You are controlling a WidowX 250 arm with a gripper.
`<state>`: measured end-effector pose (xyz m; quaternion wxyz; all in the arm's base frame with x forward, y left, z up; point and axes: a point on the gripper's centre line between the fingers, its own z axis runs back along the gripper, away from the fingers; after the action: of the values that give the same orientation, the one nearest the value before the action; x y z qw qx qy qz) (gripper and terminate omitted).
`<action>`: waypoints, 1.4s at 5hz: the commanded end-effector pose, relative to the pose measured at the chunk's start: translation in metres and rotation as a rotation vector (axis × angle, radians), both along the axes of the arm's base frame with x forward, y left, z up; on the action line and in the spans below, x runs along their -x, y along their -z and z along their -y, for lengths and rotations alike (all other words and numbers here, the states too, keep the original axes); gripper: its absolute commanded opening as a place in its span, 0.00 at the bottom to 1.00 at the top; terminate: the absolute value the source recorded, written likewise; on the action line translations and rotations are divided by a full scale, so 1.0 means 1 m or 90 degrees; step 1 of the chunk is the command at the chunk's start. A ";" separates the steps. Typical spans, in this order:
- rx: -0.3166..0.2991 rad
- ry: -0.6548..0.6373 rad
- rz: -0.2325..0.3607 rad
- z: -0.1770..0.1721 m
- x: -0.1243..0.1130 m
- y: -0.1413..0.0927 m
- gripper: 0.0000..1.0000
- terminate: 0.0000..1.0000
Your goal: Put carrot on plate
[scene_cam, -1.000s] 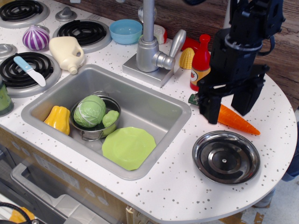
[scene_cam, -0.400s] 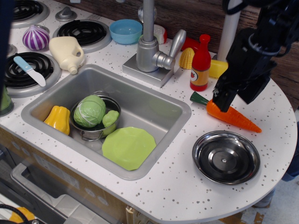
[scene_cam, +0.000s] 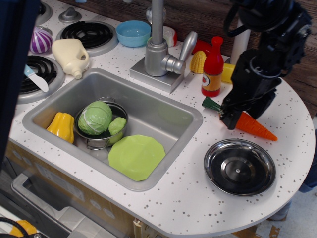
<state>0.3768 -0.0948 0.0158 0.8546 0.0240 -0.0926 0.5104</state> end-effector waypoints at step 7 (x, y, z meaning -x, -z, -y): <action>-0.145 0.020 -0.003 -0.107 0.065 -0.041 0.00 0.00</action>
<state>0.2923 0.0192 0.0295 0.8612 0.1325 -0.1261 0.4742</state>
